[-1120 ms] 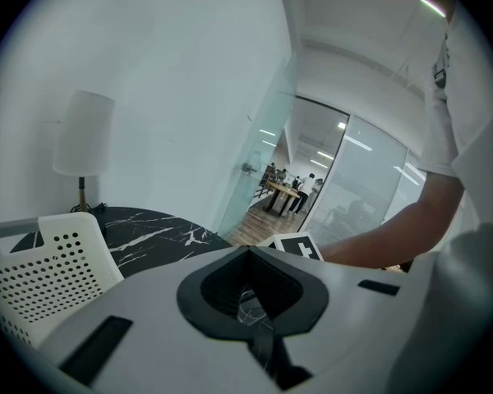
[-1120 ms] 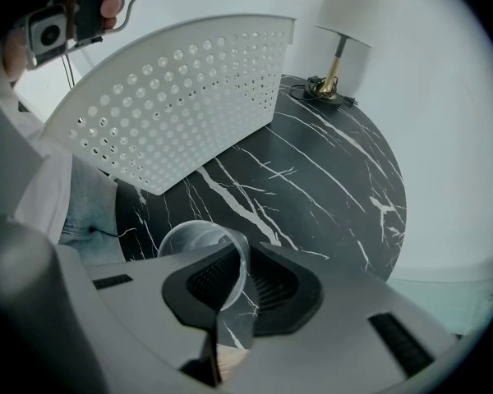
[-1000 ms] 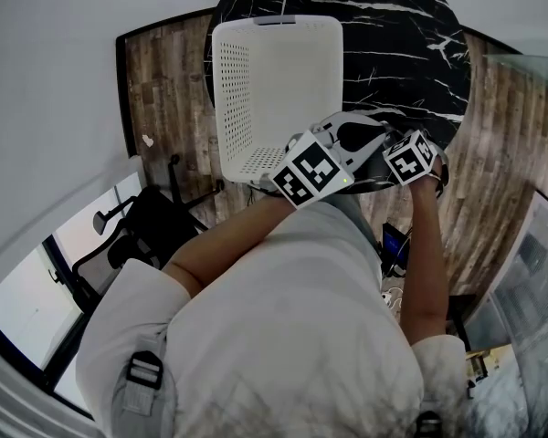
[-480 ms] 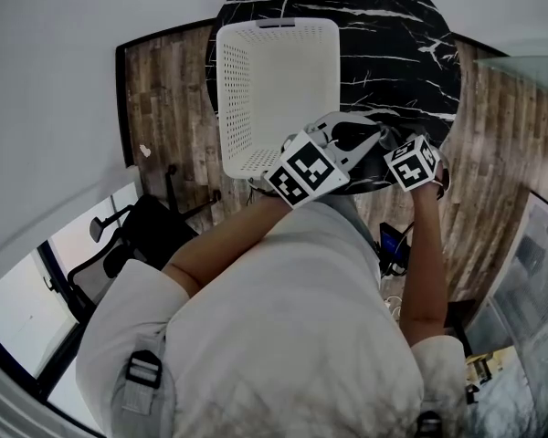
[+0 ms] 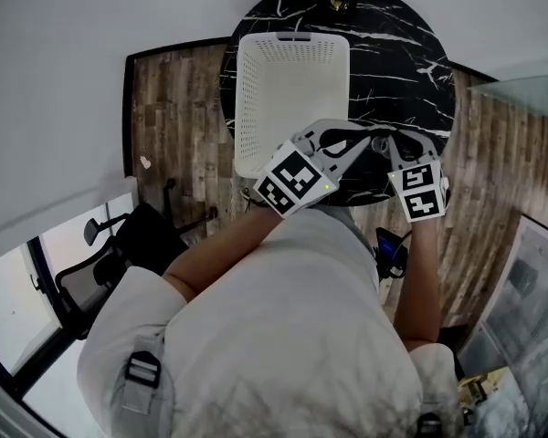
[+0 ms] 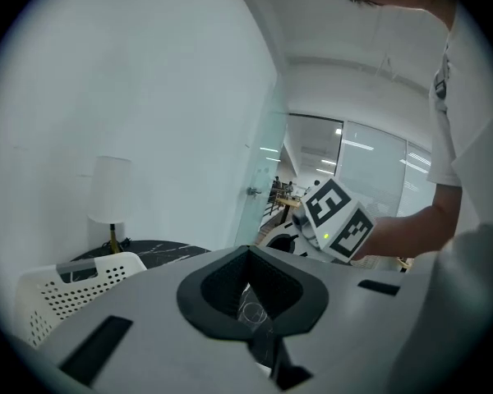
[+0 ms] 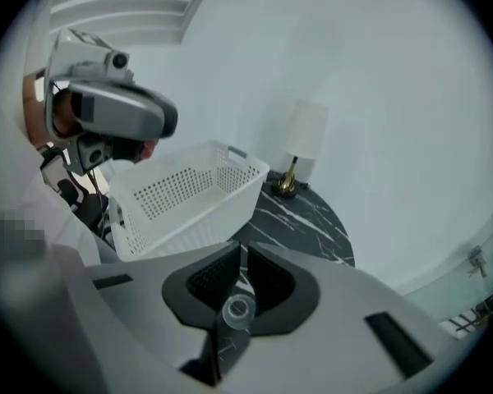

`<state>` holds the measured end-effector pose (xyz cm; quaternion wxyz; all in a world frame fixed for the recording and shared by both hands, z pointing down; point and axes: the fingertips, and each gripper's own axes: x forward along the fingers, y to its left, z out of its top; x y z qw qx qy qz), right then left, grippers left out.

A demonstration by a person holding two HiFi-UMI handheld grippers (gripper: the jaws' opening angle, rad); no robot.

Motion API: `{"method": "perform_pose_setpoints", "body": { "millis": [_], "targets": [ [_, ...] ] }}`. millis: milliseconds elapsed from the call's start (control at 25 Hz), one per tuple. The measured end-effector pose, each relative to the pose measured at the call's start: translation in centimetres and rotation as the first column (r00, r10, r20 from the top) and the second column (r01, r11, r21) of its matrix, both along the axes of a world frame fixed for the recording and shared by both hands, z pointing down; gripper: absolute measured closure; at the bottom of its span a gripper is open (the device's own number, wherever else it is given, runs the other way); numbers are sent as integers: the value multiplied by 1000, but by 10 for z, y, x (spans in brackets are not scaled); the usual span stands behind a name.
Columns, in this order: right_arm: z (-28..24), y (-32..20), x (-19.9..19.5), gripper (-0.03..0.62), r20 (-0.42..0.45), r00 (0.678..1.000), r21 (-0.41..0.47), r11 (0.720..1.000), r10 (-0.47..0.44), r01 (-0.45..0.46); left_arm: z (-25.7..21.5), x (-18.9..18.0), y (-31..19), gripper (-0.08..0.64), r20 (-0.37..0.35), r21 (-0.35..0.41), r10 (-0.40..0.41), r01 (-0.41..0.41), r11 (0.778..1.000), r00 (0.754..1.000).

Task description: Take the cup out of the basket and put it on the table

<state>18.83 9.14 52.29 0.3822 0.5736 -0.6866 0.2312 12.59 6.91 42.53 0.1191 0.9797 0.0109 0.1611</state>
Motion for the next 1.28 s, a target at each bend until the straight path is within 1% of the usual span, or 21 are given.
{"method": "perform_pose_setpoints", "body": {
  "millis": [40,120,200,280,400,560,680,760,880,960,1160,1280],
  "targets": [
    [-16,-5,-7,565,16,1000,52,999,7,-7,-7,-5,-2,554,-13,6,-16,16,1000,1000],
    [-46,-14,-21,565,43,999,159,987,18,-24,-22,-17,-7,555,-41,20,-50,51,999,998],
    [-74,-22,-36,565,75,997,259,965,19,-38,-36,-29,-13,554,-72,27,-86,88,996,994],
    [-101,-26,-52,565,133,991,349,936,9,-55,-51,-43,-17,554,-107,17,-124,127,992,986],
    [-140,-29,-79,566,218,976,447,892,-26,-76,-76,-66,-21,555,-165,8,-180,184,983,970],
    [-182,-29,-112,566,257,960,541,840,-110,-48,-105,-93,-19,554,-224,27,-222,233,972,949],
    [-210,-26,-135,566,304,939,594,803,-161,-55,-130,-112,-18,554,-270,45,-254,276,960,929],
    [-224,-23,-148,566,314,931,622,782,-186,-54,-142,-124,-19,555,-296,42,-289,315,948,910],
    [-239,-20,-166,566,344,912,647,760,-223,-58,-155,-138,-21,554,-339,29,-331,361,932,881],
    [-247,-19,-175,566,355,903,662,747,-244,-58,-161,-144,-21,554,-354,28,-343,376,926,870],
    [-258,-19,-188,571,317,909,694,719,-269,-29,-176,-154,-21,554,-396,38,-360,407,913,845],
    [-262,-17,-189,579,288,919,707,707,-268,-16,-178,-154,-19,554,-404,35,-365,413,910,839]
  ]
}}
